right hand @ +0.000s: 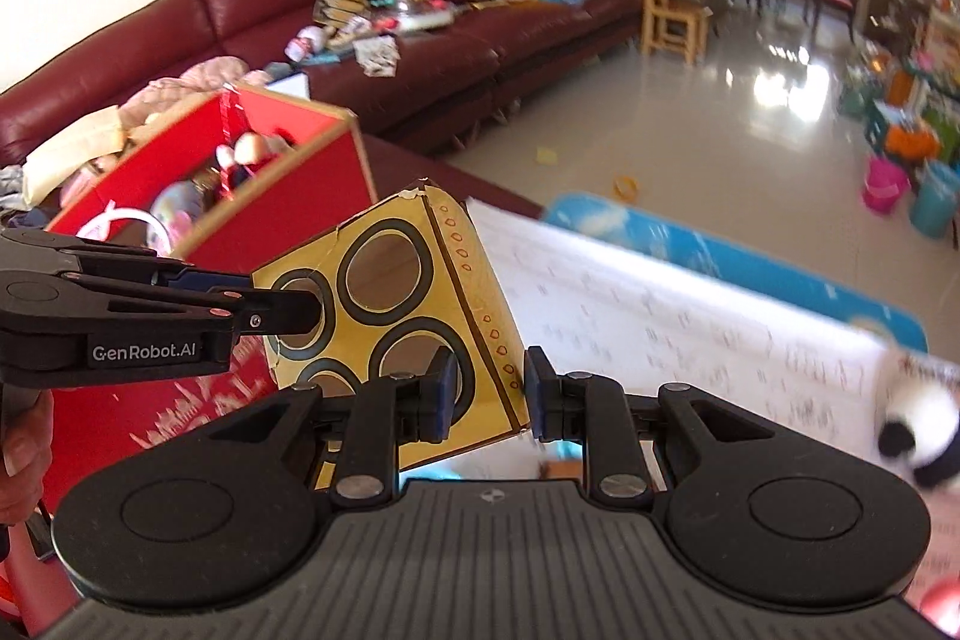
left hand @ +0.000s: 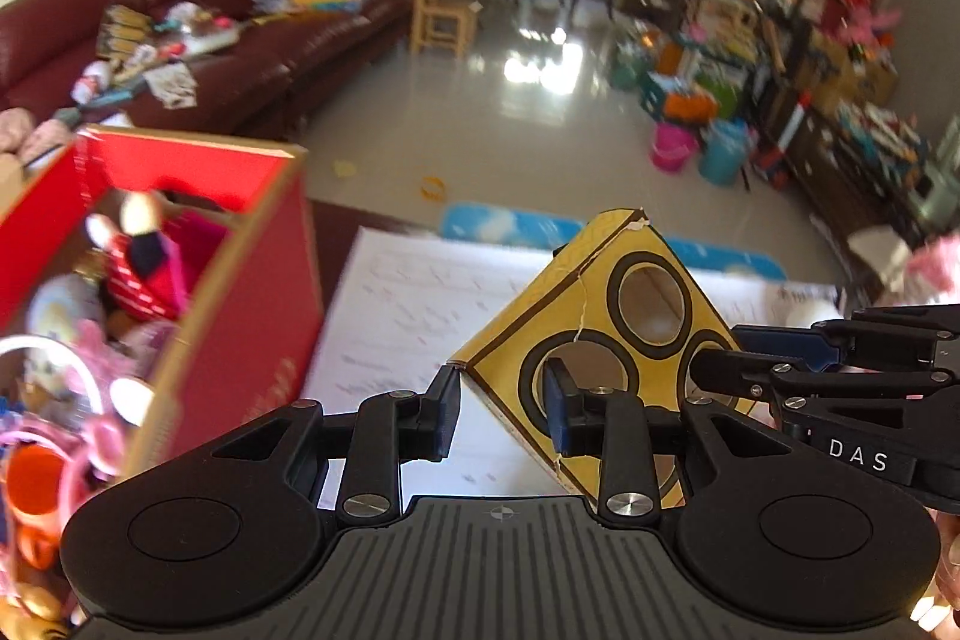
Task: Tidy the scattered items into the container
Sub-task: 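Lift the yellow box with both grippers and lower it into the red box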
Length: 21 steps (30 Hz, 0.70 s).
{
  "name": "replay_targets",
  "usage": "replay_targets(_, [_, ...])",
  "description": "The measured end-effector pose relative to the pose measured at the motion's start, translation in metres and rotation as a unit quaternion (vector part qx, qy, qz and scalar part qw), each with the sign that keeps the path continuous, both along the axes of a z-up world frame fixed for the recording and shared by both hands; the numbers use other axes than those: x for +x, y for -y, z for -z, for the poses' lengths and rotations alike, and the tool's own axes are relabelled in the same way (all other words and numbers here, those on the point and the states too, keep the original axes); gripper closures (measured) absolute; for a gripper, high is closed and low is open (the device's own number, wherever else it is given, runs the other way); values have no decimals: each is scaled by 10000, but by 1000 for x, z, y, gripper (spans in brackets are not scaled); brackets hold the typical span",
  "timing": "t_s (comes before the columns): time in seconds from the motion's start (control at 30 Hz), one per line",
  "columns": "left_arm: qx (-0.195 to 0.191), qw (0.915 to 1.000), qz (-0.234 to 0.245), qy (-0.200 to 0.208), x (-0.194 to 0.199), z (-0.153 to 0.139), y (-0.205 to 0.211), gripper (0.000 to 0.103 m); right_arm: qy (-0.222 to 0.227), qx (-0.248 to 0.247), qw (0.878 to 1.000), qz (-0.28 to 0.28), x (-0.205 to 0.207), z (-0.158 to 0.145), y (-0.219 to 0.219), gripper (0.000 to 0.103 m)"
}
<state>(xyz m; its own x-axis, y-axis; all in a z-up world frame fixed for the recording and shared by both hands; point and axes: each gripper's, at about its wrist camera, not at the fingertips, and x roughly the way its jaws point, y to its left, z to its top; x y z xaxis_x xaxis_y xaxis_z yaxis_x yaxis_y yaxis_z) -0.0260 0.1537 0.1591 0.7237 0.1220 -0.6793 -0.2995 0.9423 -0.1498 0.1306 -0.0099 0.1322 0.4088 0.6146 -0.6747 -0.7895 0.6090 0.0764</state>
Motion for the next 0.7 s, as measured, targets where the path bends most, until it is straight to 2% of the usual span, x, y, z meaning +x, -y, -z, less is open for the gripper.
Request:
replay_targets(0.17, [45,9967,-717,380,-30,-32,-63,74,430,51,9971,-621,-12,-34,-73,76])
replay_targets(0.37, [151,9867,-1547,479,-53,-55,-138,73,758,70,9880,-1341,-30,-55,-168,76])
replay_targets(0.5, [334,9798,-1929,401,-49,-63,-170,72,921,46,9838,-1539,-35,-61,-217,76])
replay_targets(0.6, [248,9774,-2071,343,-36,-61,-191,72,978,6,9831,-1549,-28,-59,-244,75])
replay_targets(0.67, [169,9764,-2136,277,-24,-55,-204,68,883,42,9851,-1475,-20,-55,-254,73])
replay_targets(0.7, [153,9757,-2175,218,-19,-50,-209,57,778,86,9862,-1462,-14,-52,-258,56])
